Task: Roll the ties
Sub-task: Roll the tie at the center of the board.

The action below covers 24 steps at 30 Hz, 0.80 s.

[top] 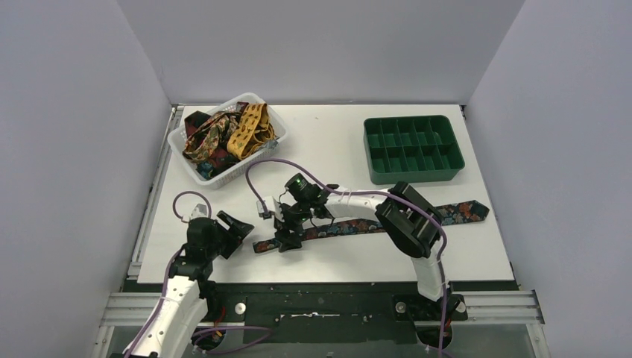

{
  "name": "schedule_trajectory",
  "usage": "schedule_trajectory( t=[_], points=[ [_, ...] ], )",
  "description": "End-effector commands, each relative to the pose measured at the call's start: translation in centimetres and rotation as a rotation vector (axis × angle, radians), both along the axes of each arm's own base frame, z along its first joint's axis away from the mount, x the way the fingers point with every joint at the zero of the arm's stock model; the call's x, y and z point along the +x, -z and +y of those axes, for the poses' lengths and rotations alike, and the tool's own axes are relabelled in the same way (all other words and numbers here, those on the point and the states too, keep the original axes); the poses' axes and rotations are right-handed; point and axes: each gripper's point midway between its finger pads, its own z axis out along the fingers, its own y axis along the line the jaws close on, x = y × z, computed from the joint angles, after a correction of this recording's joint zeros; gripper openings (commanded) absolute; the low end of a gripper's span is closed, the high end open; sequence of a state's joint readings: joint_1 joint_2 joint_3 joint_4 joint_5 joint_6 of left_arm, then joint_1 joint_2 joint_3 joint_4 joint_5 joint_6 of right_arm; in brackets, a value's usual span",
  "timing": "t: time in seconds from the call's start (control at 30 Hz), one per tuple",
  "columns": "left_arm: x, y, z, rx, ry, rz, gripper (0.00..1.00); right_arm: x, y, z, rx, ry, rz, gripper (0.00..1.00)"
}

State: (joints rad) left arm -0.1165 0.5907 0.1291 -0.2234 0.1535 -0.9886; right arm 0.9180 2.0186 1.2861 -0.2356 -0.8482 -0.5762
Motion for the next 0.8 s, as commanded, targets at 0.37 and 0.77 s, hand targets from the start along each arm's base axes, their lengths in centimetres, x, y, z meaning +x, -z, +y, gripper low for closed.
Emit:
schedule_trajectory(
  t=[0.37, 0.77],
  points=[
    [0.0, -0.8, 2.5, 0.063, -0.142, 0.017, 0.69, -0.7, -0.1, 5.8, 0.139, 0.002, 0.059, 0.64],
    [0.2, -1.0, -0.1, -0.015, 0.005, -0.047, 0.69, 0.4, 2.1, 2.8, 0.079, -0.096, 0.017, 0.49]
  ],
)
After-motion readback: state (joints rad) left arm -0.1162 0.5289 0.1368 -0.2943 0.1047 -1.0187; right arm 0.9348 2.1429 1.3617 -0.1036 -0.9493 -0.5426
